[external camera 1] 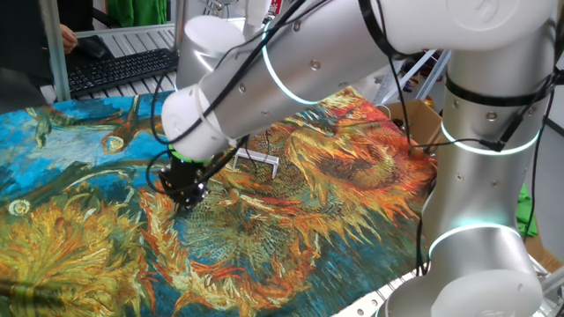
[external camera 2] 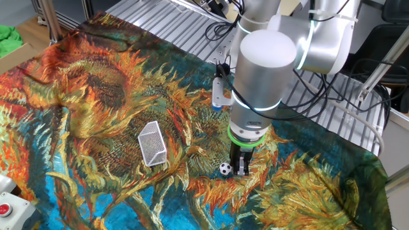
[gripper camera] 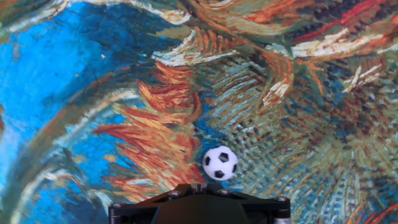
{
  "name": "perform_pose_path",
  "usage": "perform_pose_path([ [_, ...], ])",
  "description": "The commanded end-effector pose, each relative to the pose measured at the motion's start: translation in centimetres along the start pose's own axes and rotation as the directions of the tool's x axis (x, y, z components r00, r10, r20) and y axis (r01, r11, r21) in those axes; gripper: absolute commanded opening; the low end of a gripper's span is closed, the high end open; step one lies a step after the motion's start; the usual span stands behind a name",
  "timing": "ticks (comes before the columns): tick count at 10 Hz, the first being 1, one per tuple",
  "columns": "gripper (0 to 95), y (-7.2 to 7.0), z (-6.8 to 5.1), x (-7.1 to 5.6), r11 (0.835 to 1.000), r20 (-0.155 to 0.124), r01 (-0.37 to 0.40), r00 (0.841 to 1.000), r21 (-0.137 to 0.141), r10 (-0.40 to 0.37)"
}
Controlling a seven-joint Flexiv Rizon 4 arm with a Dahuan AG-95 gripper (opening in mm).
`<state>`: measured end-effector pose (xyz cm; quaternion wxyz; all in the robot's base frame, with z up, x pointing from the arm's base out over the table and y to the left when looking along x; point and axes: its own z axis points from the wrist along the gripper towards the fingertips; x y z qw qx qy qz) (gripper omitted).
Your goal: Push the soccer ball into the goal
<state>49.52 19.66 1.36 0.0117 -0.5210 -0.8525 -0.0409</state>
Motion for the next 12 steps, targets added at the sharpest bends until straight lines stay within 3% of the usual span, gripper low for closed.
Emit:
perform_pose_path([
  [1, 0.0, -0.3, 0.2, -0.2, 1.0, 0.015, 0.014, 1.0, 0.01, -0.014],
  [5, 0.0, 0.1, 0.5, -1.5, 0.999, 0.065, 0.021, 0.998, 0.028, -0.023],
  [10, 0.0, 0.1, -0.4, -3.2, 0.997, 0.061, 0.063, 0.996, 0.035, -0.065],
  [12, 0.0, 0.2, -0.1, -3.6, 0.996, 0.075, 0.082, 0.994, 0.043, -0.085],
])
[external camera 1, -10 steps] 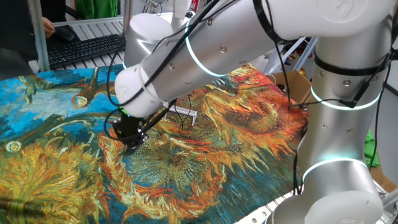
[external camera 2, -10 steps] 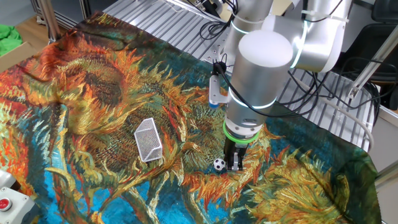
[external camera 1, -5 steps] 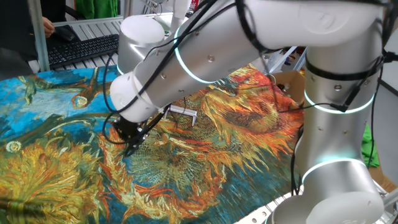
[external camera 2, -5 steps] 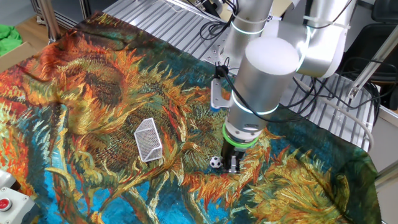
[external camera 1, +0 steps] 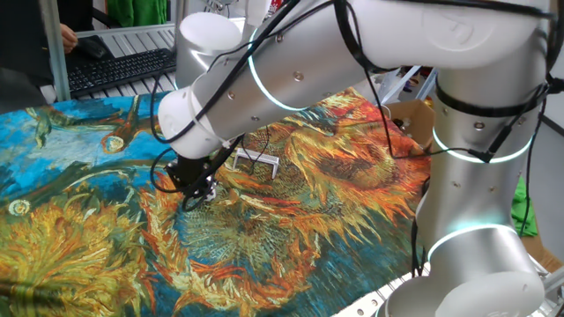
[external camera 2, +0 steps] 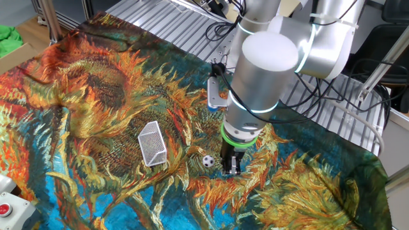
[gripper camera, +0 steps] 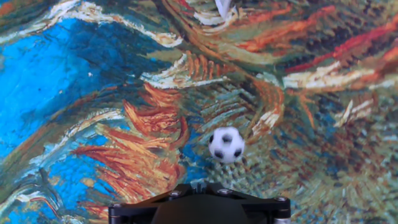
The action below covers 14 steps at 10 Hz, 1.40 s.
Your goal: Push the soccer ball into the goal
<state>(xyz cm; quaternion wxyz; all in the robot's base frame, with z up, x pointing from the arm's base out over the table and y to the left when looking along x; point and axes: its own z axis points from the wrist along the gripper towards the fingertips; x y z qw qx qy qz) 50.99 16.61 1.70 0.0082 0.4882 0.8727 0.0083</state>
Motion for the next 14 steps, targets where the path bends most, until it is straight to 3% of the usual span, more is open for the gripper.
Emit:
perform_pose_path([
  [1, 0.0, 0.2, 0.5, -0.4, 1.0, 0.012, 0.011, 1.0, 0.003, -0.011],
  [4, 0.0, 0.3, 0.8, -1.3, 1.0, 0.012, 0.024, 1.0, 0.004, -0.024],
  [7, 0.0, -0.4, 0.6, -3.1, 0.999, -0.002, 0.038, 0.999, 0.004, -0.038],
  [10, 0.0, -1.4, 0.6, -3.2, 0.998, 0.003, 0.068, 0.998, 0.008, -0.068],
  [14, 0.0, -1.5, -0.1, -2.1, 0.999, -0.053, 0.016, 0.998, -0.034, -0.018],
])
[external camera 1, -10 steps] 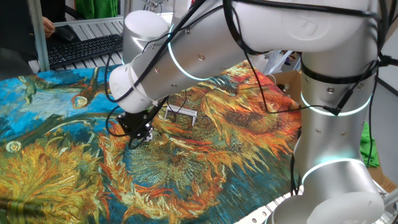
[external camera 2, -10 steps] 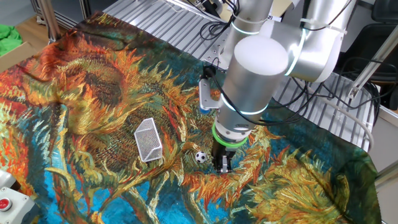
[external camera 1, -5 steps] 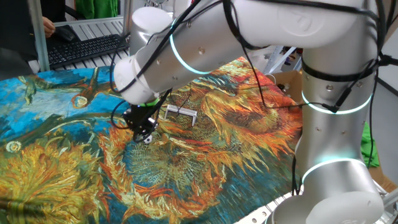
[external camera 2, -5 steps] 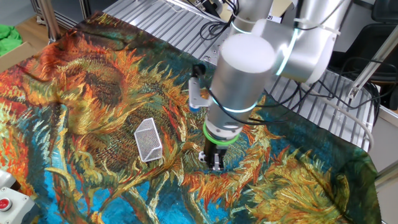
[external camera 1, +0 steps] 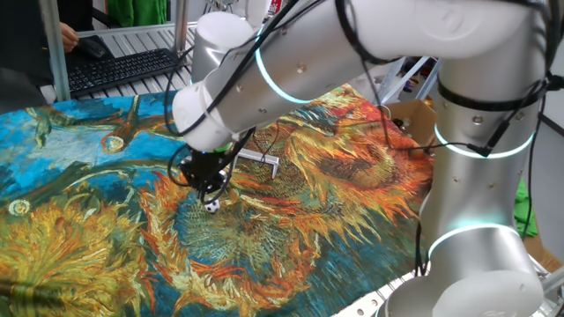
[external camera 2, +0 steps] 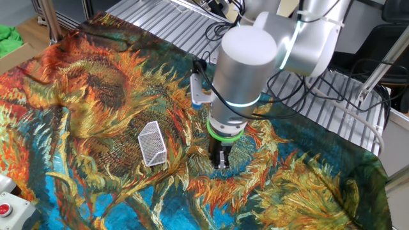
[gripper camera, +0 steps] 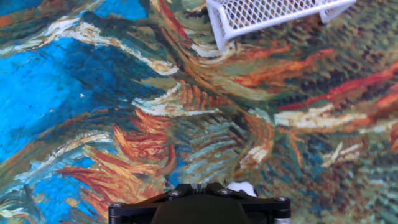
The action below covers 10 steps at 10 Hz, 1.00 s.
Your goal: Push the soccer ball into the goal
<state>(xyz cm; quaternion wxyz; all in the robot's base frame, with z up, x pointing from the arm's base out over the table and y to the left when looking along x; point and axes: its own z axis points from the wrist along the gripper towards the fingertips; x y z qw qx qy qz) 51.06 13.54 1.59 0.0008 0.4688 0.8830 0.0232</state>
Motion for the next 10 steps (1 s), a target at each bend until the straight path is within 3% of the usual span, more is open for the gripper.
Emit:
perform_pose_path([
  [1, 0.0, 0.1, -0.3, 0.9, 0.999, -0.039, -0.031, 0.999, -0.023, 0.03],
  [3, 0.0, 0.0, -0.6, 1.6, 0.999, -0.052, -0.024, 0.998, -0.023, 0.023],
  [5, 0.0, 0.0, -0.7, 2.2, 1.0, -0.059, -0.005, 0.998, -0.004, 0.005],
  [10, 0.0, -1.7, -0.4, 3.0, 1.0, -0.064, 0.015, 0.998, 0.012, -0.014],
])
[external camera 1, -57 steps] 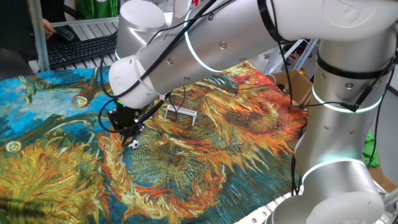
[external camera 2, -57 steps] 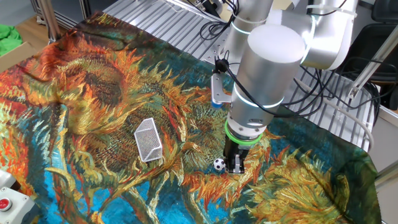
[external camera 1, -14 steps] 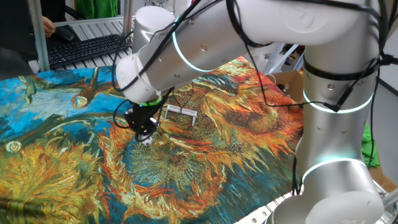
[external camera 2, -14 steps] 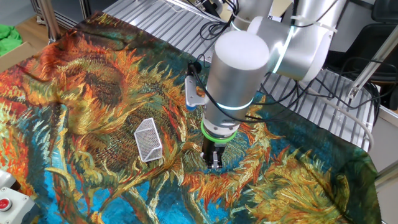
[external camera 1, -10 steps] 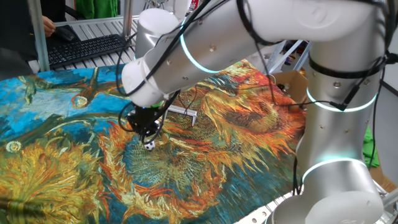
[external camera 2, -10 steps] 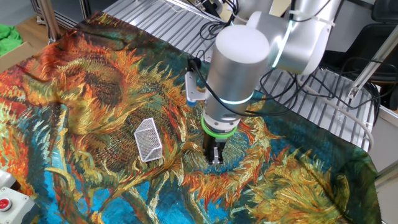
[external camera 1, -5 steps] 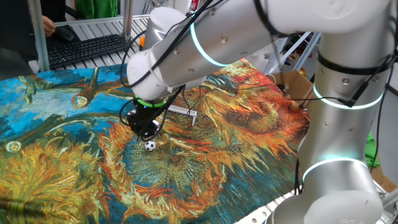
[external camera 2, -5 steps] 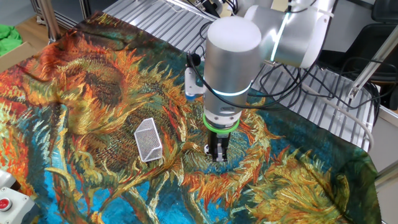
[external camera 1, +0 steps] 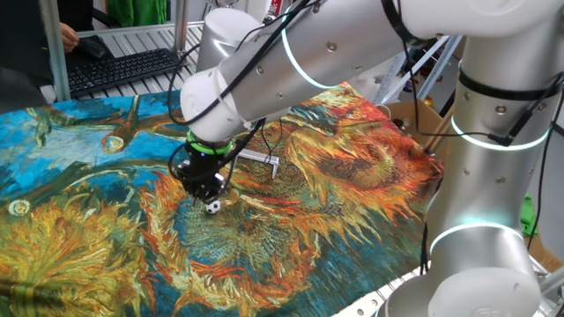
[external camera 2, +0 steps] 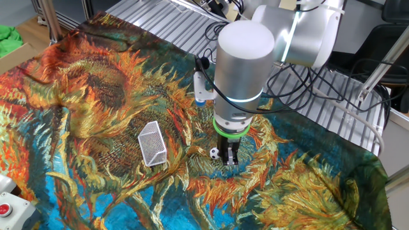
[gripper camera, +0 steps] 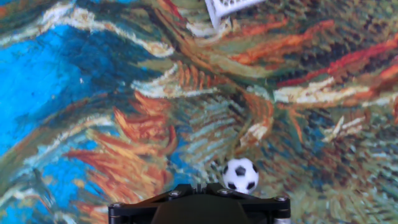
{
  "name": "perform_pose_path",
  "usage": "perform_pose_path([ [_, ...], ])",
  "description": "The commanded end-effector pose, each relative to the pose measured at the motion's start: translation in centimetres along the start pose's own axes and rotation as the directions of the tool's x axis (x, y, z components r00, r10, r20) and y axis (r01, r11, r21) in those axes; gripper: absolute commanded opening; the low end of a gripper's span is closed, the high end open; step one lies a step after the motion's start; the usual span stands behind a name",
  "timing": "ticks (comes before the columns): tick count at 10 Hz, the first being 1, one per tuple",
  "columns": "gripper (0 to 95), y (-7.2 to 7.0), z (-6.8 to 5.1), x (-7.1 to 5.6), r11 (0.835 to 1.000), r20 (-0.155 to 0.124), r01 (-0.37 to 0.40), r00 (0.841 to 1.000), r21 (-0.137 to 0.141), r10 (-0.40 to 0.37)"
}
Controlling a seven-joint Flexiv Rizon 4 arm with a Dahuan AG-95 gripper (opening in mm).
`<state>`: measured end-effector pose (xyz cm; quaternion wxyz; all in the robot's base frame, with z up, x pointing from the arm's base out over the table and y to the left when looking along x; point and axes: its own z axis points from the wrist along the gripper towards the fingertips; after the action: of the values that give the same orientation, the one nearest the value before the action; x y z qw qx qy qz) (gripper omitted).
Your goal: Push the soccer ball into the goal
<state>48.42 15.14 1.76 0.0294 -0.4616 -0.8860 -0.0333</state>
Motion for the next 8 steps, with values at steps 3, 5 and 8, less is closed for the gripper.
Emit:
perform_pose_path([
  [3, 0.0, -1.1, -0.2, 0.6, 1.0, -0.004, -0.001, 1.0, 0.001, 0.001],
  [5, 0.0, -1.6, 0.0, 0.7, 1.0, -0.003, 0.003, 1.0, -0.001, -0.003],
  [8, 0.0, -1.2, 0.9, -1.2, 1.0, 0.03, 0.027, 0.999, 0.001, -0.027],
])
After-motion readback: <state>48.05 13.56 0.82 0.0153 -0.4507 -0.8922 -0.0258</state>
